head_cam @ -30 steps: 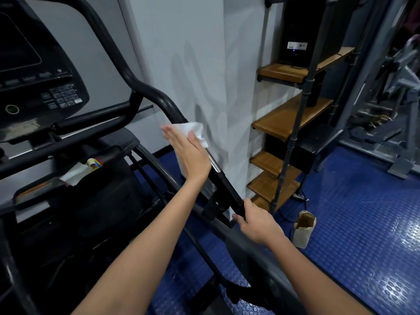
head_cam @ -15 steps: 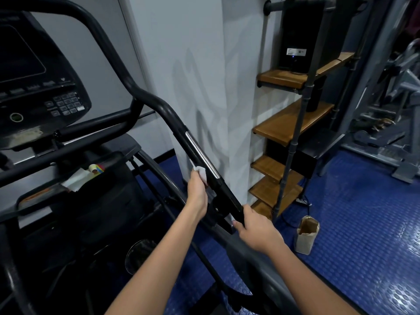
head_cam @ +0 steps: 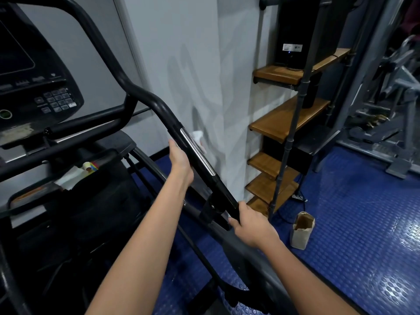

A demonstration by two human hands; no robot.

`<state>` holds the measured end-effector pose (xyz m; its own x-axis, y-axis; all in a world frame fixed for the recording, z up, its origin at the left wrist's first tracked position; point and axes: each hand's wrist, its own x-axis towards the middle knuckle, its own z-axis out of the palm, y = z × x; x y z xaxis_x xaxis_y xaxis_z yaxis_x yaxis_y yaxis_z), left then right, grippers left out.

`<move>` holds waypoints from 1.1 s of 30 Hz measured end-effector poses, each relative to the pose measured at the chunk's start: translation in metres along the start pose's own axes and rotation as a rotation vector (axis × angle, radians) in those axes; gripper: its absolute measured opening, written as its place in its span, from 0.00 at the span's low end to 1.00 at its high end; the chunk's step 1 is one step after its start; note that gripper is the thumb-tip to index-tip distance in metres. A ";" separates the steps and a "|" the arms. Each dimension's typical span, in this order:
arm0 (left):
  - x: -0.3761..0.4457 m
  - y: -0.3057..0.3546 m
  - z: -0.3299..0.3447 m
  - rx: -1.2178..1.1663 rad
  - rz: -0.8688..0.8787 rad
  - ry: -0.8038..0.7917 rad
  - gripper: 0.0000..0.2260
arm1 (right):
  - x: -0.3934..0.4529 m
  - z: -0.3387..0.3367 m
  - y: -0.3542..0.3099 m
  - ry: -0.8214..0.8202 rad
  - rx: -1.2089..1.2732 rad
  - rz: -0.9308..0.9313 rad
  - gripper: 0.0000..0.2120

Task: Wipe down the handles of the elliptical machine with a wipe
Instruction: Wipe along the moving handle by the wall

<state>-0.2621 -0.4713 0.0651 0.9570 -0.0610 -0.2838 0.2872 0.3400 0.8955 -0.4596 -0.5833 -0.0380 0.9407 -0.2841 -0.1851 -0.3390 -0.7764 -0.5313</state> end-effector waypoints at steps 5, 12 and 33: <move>-0.048 -0.056 -0.003 -0.061 -0.141 -0.085 0.33 | -0.001 0.000 0.000 0.010 0.003 -0.013 0.12; 0.029 -0.067 -0.020 0.050 -0.105 -0.033 0.49 | -0.003 -0.002 0.000 -0.006 0.009 -0.015 0.13; -0.078 -0.064 0.002 0.396 0.153 -0.089 0.26 | 0.000 -0.003 0.006 0.008 0.091 -0.028 0.14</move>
<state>-0.3553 -0.4899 0.0305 0.9848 -0.1241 -0.1219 0.1186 -0.0338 0.9924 -0.4612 -0.5892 -0.0389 0.9495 -0.2682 -0.1630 -0.3107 -0.7298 -0.6089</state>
